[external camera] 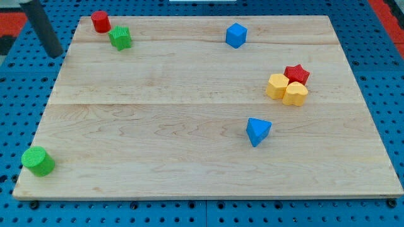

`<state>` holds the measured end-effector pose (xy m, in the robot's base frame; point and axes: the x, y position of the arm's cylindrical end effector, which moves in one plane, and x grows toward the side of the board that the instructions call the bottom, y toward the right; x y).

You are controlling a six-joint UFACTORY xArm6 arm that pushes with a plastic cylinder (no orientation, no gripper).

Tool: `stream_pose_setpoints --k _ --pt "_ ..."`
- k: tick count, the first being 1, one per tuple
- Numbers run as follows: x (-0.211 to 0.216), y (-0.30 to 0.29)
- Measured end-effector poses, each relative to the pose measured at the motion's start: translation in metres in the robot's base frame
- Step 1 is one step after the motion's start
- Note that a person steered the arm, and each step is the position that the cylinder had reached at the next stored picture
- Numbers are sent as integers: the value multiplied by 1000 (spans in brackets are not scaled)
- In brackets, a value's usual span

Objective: Move the red circle to the center of the board

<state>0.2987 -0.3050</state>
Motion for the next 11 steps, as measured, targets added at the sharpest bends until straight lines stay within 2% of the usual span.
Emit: stream_pose_setpoints --k 3,6,7,9,10,11 --pt "-93 8" --pt "-93 151" --pt "-106 156" --pt "-70 213" --pt "-38 256" --pt "-12 268"
